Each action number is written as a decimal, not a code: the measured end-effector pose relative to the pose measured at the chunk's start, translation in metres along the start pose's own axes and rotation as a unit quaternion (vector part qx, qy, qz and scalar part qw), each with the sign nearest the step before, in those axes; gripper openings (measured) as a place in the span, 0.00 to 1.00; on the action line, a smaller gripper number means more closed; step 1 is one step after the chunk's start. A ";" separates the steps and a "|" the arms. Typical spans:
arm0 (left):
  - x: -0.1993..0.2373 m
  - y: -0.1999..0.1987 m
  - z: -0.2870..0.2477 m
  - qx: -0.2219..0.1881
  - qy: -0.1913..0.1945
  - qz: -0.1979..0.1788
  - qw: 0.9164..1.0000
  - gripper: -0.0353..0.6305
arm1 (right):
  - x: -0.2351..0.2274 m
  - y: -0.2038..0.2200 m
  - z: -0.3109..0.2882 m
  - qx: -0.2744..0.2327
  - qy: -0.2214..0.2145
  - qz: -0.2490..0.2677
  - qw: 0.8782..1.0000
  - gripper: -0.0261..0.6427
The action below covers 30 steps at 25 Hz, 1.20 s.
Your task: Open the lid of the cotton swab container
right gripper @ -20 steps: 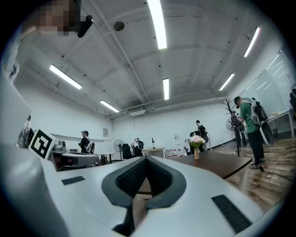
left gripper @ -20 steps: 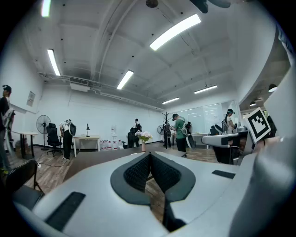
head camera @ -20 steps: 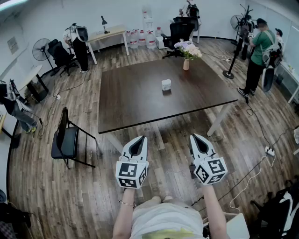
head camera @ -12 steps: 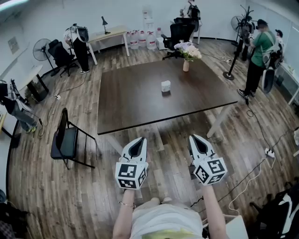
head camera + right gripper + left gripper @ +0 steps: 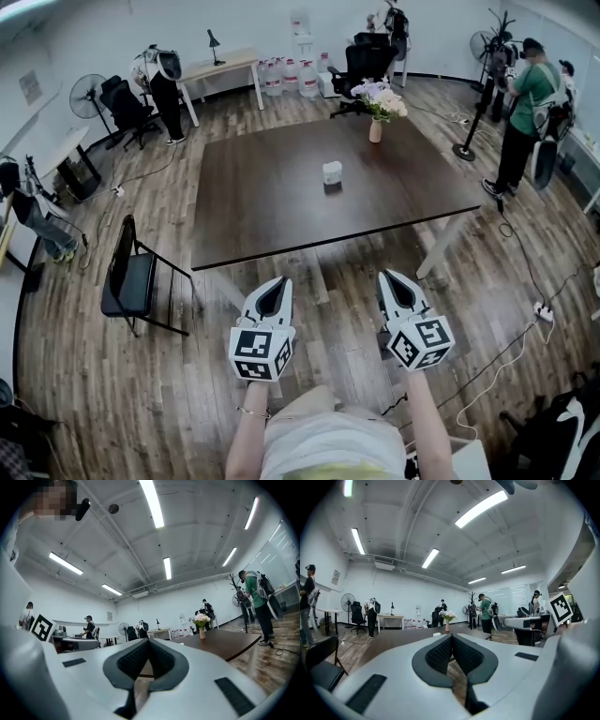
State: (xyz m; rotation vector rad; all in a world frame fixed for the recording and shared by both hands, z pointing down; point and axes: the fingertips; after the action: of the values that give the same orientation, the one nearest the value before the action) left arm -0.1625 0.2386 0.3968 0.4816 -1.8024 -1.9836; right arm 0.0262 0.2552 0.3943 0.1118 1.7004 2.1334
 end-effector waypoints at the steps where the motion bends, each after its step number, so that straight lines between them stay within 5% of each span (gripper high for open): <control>1: 0.001 0.002 -0.002 0.001 -0.003 0.001 1.000 0.09 | -0.001 0.001 -0.001 0.001 -0.002 0.001 1.000 0.07; 11: 0.010 0.014 -0.044 0.011 0.004 0.001 1.000 0.09 | -0.024 0.015 -0.038 0.000 -0.006 -0.007 1.000 0.07; 30: 0.097 0.047 -0.193 0.032 0.019 0.024 0.999 0.09 | -0.091 0.060 -0.183 0.023 0.024 -0.009 0.999 0.07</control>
State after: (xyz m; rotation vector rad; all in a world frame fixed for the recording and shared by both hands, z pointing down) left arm -0.1425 0.0201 0.4256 0.4874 -1.8419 -1.8771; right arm 0.0365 0.0443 0.4215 0.0595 1.7719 2.1007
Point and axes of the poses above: the fingertips, and each gripper's own axes: z backward along the fingers, x to its left, y out of its underside, and after that the axes turned 14 degrees about -x, right-handed
